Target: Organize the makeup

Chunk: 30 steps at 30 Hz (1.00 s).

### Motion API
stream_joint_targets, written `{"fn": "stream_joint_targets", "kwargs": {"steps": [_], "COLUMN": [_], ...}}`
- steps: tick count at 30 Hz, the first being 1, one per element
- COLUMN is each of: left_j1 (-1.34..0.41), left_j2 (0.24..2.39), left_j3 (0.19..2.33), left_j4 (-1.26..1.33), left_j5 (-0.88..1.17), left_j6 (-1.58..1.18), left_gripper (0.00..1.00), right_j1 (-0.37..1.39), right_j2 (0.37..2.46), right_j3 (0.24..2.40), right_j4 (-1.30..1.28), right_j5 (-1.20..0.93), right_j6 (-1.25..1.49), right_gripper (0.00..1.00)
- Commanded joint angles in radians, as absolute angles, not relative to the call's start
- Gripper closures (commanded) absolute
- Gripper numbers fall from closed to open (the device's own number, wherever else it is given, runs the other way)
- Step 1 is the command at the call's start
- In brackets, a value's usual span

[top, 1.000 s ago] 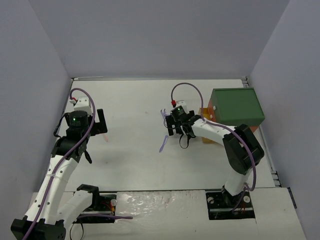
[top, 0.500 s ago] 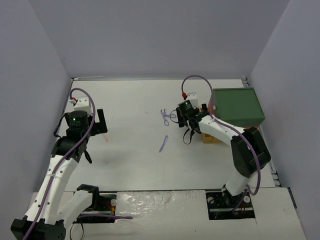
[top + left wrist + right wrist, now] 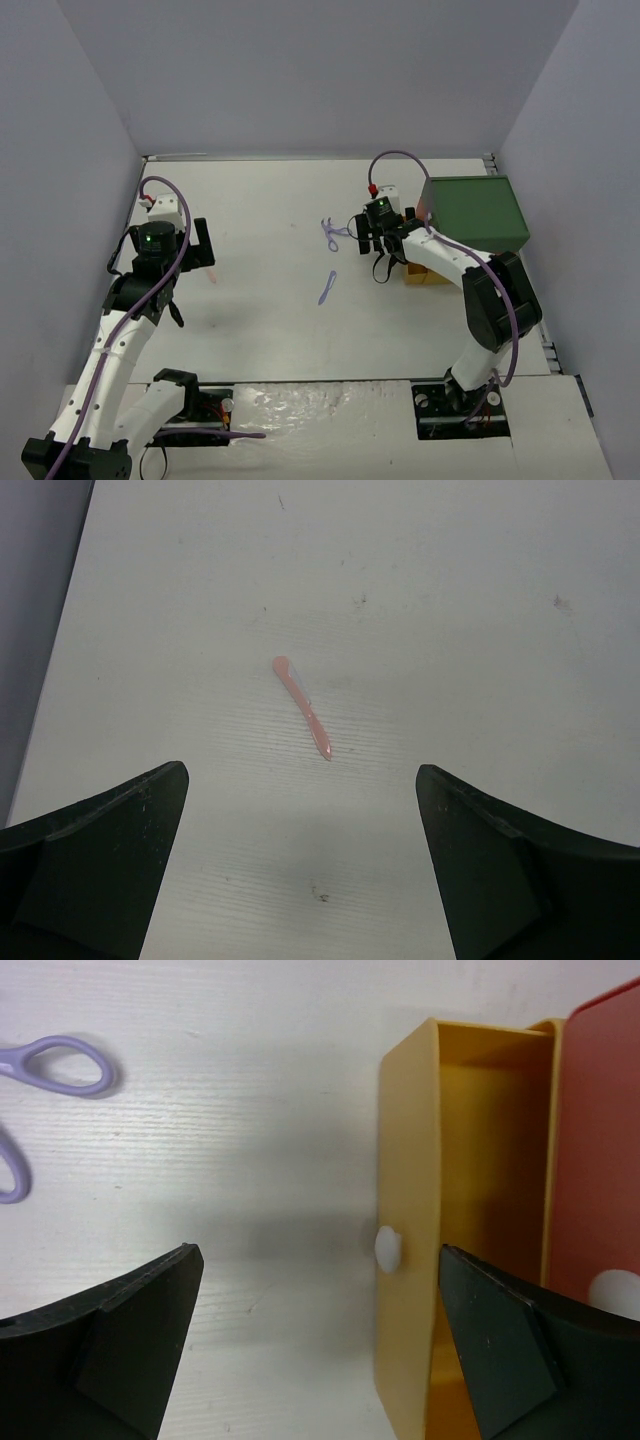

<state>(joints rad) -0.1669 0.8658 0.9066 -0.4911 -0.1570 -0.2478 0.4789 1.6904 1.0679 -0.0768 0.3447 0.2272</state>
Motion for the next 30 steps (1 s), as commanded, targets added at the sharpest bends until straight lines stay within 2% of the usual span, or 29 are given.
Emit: {"fn": "stream_joint_targets", "kwargs": {"steps": [1, 16, 23, 30], "left_j1": [-0.158, -0.158, -0.158, -0.158], "left_j2": [0.863, 0.865, 0.862, 0.864], "left_j3": [0.976, 0.976, 0.976, 0.976], "left_j4": [-0.459, -0.457, -0.46, -0.459], "left_j5": [-0.16, -0.155, -0.155, -0.157], "left_j6": [-0.261, -0.262, -0.261, -0.261], "left_gripper": [0.03, 0.03, 0.03, 0.03], "right_j1": [0.482, 0.518, 0.545, 0.582], "right_j2": [1.685, 1.672, 1.651, 1.546], "right_j3": [1.075, 1.109, 1.126, 1.142], "right_j4": [-0.024, -0.014, -0.014, -0.018], "right_j5": [0.238, 0.117, 0.133, 0.243], "right_j6": [0.212, 0.195, 0.201, 0.222], "right_gripper": [0.0, 0.0, 0.0, 0.0]}}
